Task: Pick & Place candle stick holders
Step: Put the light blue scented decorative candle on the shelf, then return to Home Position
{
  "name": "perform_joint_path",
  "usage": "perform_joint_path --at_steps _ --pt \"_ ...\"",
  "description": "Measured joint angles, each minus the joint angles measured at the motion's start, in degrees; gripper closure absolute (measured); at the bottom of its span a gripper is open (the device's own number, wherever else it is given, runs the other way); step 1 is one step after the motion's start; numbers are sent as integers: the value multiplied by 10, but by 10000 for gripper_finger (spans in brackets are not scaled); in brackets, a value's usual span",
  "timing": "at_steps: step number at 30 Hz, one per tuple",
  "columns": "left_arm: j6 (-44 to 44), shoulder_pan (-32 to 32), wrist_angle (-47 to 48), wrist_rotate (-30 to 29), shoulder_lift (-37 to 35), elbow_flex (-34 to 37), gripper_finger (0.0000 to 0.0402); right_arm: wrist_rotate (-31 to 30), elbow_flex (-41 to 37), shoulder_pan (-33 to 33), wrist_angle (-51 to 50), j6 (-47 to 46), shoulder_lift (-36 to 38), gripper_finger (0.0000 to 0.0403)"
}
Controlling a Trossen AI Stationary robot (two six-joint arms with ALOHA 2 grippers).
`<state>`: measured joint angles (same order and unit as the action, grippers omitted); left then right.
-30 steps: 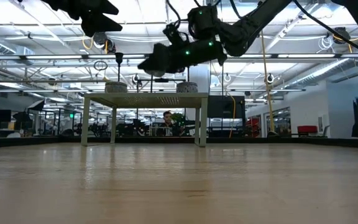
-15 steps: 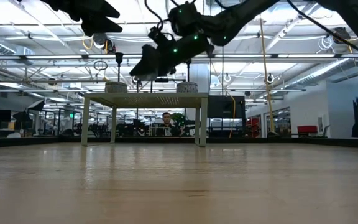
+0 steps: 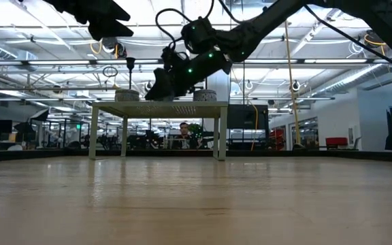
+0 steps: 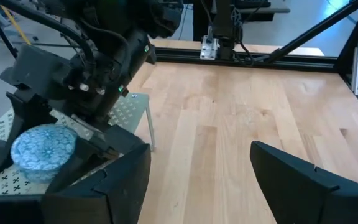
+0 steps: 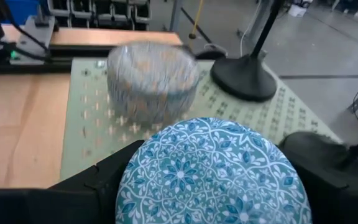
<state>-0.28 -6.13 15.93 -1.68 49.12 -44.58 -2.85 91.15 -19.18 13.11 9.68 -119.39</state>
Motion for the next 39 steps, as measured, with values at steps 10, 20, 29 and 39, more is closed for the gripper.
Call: perform_joint_path --at_steps 10,20,29,39 --pt "-2 0 14 0 0 0 119 -2 0 0 19 -28 0 88" --pt "-2 0 14 0 0 0 119 -1 0 2 36 14 0 83" --pt "11 0 12 -59 -11 0 119 -3 0 25 -27 20 74 70" --pt "31 0 110 -108 -86 0 178 -32 -9 79 -332 -14 230 145"
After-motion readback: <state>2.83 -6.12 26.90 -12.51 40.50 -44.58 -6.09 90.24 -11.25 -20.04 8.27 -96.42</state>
